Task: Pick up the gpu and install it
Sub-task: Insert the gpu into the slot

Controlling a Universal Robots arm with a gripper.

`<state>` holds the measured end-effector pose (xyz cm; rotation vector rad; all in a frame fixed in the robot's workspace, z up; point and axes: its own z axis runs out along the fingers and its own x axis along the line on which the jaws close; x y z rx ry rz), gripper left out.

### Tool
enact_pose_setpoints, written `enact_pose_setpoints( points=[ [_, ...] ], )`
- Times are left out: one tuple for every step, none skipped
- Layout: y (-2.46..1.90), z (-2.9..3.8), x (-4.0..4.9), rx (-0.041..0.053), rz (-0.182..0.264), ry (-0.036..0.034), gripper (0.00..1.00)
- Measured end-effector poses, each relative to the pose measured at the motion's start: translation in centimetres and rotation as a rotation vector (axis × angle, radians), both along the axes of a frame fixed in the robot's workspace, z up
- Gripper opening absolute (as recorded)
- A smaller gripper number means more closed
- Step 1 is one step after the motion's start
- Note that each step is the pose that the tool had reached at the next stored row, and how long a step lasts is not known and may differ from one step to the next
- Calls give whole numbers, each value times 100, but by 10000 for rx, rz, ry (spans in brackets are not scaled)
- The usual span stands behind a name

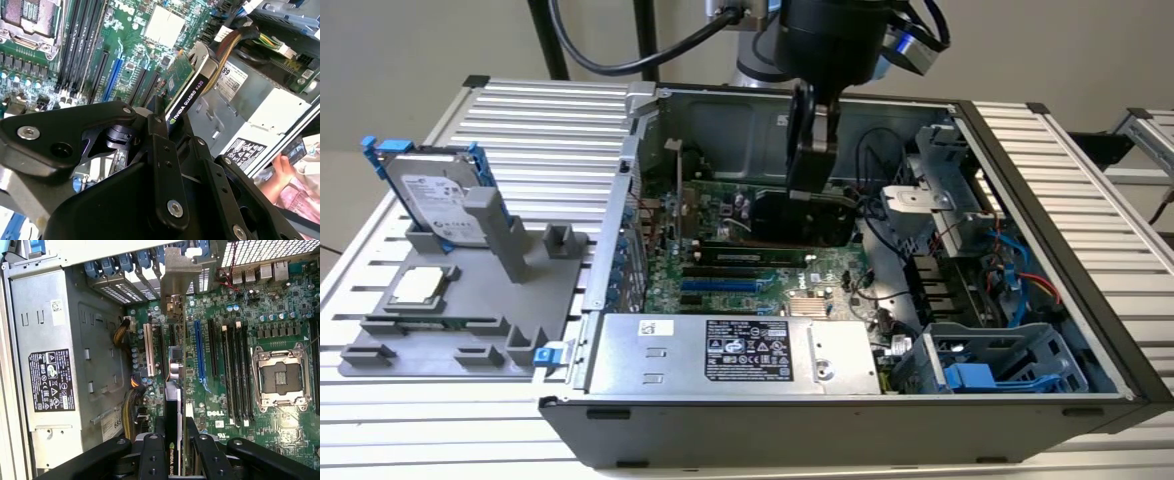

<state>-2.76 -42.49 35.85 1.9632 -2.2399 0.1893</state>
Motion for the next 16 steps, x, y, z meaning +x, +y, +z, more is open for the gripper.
enact_pose_setpoints(
  points=[
    [0, -3, 0, -12, 0, 0, 0],
    [0, -6, 0, -23, 0, 0, 0],
    [0, -9, 0, -32, 0, 0, 0],
    [0, -11, 0, -38, 0, 1, 0],
    [0, -13, 0, -44, 0, 0, 0],
    [0, -15, 0, -49, 0, 0, 0],
    [0, -22, 0, -52, 0, 0, 0],
    [0, -33, 0, -52, 0, 0, 0],
    [0, -33, 0, -52, 0, 0, 0],
    [0, -34, 0, -52, 0, 0, 0],
    [0, -37, 0, -50, 0, 0, 0],
    [0, -40, 0, -49, 0, -1, 0],
    [0, -43, 0, -51, 0, 0, 0],
    [0, -46, 0, -54, 0, 1, 0],
    [0, -51, 0, -56, 1, 0, 0],
    [0, -54, 0, -58, 0, 0, 0]
  ],
)
